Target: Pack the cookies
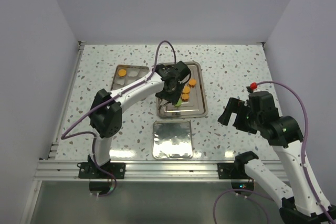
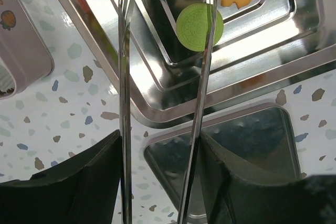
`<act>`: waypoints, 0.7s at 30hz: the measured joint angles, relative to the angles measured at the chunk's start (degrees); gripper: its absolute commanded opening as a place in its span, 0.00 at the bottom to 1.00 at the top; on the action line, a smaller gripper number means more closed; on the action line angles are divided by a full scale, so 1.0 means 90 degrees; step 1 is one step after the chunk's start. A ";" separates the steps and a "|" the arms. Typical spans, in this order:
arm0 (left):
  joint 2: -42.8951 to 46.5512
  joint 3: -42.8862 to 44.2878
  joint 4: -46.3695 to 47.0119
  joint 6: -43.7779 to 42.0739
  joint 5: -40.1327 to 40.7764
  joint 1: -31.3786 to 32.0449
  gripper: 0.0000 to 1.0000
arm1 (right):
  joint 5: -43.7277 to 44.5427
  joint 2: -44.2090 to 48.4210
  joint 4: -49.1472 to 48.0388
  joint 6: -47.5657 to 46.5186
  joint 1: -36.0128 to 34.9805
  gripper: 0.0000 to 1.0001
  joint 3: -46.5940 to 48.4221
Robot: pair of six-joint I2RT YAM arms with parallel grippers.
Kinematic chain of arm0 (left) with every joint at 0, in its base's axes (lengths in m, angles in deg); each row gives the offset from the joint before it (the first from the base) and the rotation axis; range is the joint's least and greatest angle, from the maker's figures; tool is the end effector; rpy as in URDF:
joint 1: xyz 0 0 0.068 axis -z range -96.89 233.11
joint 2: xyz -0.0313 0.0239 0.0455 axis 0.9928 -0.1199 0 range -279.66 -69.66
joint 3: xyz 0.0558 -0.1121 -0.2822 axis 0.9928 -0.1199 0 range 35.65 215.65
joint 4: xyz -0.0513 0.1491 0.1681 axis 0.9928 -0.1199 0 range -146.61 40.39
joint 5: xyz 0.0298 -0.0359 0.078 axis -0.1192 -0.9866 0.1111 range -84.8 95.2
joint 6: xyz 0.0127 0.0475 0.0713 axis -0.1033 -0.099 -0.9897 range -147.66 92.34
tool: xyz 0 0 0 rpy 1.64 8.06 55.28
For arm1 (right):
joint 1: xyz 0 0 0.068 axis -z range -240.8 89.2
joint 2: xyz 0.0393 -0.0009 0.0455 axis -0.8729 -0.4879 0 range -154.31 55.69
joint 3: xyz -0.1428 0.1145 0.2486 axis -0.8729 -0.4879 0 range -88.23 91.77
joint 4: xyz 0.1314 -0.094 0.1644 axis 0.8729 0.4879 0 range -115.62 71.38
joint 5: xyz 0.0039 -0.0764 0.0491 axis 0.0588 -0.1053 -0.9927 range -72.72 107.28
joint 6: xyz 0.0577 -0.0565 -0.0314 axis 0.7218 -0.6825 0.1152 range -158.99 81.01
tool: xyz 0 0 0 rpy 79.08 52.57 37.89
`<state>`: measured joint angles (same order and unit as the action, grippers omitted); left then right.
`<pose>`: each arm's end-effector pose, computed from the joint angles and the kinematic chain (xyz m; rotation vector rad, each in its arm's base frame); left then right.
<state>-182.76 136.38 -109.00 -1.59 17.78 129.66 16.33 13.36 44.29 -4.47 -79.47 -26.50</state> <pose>0.2902 -0.2819 0.2624 0.4420 2.7215 -0.0174 0.0687 0.0246 0.3268 0.3373 2.4771 0.4203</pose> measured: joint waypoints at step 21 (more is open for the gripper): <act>-0.0221 0.0240 -0.0087 -0.0005 0.0129 -0.0277 0.49 | 0.0000 -0.0022 -0.0007 0.0000 0.0000 0.97 0.0000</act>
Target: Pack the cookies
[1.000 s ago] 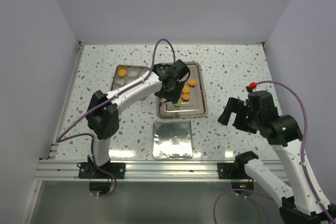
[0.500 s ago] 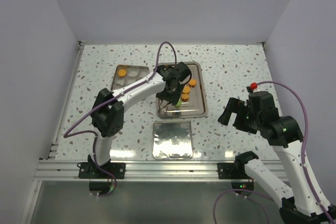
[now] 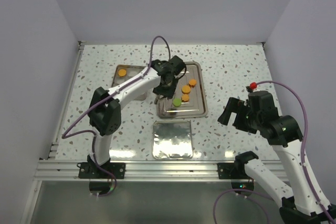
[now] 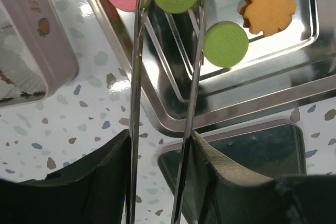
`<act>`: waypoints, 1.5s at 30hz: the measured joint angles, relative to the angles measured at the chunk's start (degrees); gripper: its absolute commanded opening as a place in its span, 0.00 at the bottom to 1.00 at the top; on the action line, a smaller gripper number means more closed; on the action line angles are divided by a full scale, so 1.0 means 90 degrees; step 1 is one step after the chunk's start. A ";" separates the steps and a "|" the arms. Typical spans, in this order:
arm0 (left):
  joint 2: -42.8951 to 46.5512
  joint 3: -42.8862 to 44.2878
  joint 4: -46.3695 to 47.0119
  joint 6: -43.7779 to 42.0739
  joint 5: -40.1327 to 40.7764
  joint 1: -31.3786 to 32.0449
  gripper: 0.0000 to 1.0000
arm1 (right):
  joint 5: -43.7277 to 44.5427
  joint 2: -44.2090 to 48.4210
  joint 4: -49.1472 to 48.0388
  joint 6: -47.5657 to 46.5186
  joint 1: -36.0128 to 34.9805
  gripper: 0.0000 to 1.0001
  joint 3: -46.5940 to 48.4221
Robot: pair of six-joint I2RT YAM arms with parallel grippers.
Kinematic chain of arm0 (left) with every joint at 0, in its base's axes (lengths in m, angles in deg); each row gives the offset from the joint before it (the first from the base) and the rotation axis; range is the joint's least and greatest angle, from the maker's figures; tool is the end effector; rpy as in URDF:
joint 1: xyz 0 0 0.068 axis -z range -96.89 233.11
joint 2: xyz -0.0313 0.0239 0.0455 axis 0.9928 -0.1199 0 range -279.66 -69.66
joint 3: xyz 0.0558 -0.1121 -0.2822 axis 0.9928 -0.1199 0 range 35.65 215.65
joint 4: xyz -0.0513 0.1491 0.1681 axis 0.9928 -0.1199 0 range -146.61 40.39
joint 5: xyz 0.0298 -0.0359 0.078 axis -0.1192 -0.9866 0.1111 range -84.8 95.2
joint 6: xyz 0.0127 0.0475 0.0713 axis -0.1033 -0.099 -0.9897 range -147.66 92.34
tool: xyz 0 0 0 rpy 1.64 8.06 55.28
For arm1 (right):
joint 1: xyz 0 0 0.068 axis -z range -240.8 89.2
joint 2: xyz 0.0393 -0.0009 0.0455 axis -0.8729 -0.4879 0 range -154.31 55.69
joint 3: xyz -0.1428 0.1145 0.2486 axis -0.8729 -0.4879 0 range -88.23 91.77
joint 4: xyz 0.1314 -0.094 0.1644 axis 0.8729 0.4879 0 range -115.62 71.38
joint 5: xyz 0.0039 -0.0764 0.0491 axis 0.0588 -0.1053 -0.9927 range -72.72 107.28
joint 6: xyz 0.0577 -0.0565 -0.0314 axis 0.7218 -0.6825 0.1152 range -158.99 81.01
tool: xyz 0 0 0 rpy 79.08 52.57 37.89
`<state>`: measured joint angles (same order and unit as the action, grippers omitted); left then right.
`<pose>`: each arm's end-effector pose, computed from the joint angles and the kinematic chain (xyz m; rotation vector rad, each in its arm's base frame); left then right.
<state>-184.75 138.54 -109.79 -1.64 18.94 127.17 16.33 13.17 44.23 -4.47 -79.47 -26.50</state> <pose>0.3088 -0.2734 0.2586 0.3809 2.7279 0.0264 0.0695 0.0249 0.3267 0.3377 2.4793 0.4193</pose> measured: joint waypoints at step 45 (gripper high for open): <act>0.1071 0.0078 -0.0049 -0.0510 0.0335 -0.2769 0.54 | 0.0000 -0.1290 -0.0529 -0.0682 -0.0002 0.97 0.0104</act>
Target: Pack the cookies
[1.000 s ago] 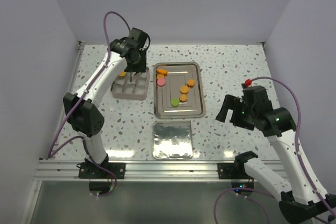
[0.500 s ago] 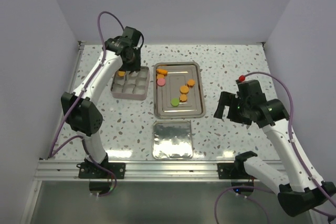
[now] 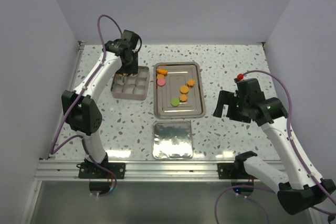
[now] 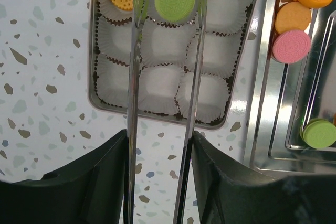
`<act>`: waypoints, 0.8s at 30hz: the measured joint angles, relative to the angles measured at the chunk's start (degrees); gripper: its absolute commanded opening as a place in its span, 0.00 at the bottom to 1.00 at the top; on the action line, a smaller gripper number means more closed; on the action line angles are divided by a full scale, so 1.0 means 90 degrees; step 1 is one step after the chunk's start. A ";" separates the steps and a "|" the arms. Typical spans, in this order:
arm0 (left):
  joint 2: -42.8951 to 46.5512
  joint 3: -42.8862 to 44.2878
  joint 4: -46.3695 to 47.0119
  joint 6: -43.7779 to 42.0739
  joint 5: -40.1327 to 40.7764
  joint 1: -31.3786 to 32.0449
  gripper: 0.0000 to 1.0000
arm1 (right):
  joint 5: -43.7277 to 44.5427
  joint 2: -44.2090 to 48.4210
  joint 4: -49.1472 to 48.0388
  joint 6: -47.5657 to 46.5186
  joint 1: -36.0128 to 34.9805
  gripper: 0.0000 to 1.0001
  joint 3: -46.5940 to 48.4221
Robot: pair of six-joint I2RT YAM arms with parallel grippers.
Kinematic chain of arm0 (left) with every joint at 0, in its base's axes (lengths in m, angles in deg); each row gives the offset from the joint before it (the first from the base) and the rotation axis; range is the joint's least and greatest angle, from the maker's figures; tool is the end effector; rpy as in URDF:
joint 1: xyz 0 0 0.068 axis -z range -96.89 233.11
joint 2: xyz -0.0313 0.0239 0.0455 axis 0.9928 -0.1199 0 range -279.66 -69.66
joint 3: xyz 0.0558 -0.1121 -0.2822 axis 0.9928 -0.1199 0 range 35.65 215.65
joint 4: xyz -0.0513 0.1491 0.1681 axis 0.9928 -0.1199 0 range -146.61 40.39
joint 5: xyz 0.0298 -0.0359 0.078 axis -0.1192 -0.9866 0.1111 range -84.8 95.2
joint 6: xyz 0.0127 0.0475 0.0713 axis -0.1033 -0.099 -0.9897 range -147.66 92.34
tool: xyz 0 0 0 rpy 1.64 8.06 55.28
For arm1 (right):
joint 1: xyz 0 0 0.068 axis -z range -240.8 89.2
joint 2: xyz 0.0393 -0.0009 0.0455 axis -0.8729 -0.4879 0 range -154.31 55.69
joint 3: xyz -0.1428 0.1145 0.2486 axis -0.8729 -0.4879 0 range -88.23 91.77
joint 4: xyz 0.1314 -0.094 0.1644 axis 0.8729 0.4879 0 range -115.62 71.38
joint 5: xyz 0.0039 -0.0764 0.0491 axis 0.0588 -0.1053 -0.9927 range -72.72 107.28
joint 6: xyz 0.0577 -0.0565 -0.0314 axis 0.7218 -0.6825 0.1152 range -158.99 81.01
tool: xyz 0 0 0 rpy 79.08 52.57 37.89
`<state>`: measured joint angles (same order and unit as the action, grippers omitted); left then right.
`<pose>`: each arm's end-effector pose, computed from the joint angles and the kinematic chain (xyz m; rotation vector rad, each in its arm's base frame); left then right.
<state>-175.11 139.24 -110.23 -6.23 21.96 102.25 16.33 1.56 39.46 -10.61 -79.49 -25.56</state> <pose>0.3679 -0.1042 0.3261 -0.1452 2.5875 0.1378 0.1199 0.0420 0.3225 0.2126 2.5841 0.3310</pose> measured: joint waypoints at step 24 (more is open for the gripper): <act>-0.0410 0.0498 0.0107 0.0053 0.0141 0.0255 0.60 | 0.0032 -0.0027 0.0002 -0.0046 -0.0005 0.97 0.0046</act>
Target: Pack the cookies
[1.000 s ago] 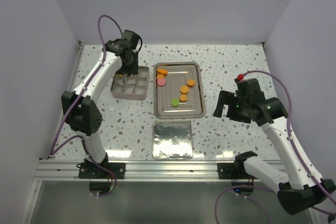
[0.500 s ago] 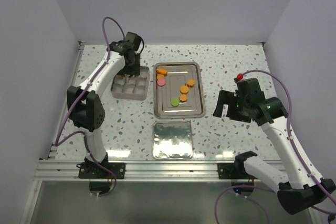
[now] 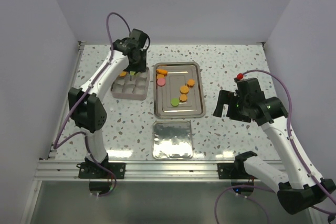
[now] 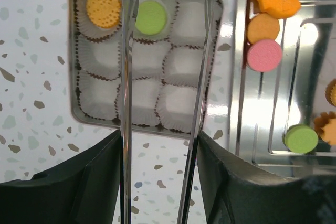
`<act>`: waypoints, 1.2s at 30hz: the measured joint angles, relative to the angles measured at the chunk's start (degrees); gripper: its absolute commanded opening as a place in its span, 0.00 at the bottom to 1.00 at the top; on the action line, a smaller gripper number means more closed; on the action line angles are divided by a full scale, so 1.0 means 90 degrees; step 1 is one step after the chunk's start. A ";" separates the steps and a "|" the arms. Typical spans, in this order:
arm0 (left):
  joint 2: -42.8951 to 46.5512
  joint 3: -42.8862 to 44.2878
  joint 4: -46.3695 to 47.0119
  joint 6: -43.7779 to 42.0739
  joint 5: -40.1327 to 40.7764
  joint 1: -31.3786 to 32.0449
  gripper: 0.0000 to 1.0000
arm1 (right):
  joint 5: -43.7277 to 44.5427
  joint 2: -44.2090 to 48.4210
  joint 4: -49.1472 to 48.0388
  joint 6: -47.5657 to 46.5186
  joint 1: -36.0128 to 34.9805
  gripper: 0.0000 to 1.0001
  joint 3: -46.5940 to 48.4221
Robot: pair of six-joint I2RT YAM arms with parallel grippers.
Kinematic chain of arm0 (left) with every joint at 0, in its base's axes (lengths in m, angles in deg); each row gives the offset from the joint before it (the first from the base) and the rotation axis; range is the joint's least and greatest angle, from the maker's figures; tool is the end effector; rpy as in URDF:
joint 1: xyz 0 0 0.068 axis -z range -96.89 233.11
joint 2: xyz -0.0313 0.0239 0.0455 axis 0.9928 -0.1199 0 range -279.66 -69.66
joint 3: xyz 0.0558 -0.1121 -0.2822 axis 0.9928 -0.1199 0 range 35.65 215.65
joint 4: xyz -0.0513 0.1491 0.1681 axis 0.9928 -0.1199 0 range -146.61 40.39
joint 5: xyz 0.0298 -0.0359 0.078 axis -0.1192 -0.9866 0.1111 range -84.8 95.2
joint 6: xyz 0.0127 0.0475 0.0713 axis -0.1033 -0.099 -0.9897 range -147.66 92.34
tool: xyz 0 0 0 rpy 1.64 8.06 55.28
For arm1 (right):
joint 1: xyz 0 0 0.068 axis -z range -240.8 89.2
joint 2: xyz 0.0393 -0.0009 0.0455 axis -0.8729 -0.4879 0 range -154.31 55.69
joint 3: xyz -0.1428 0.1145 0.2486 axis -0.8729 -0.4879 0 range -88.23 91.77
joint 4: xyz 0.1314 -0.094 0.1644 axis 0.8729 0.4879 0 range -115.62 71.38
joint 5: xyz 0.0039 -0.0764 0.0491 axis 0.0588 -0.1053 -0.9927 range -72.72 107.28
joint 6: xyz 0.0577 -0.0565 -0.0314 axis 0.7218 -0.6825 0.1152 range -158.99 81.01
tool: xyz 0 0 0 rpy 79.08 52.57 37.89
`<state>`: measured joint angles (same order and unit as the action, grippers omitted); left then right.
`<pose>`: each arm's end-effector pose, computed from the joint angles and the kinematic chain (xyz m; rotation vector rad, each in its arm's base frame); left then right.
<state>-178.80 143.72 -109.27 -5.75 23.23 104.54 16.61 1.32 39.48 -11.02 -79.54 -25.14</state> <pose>0.3840 -0.1252 0.3259 -0.1164 2.5516 0.1300 0.1210 0.0421 0.3241 0.2037 2.5804 0.3239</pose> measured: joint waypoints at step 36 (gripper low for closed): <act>-0.0355 -0.0937 0.0532 0.0517 -0.1294 0.1163 0.59 | 0.0000 0.0109 0.0017 0.0027 0.0000 0.97 0.0000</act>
<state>-182.00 135.28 -104.48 -1.09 11.58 115.01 16.61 2.30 39.64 -10.78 -79.54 -25.14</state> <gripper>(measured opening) 0.596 0.974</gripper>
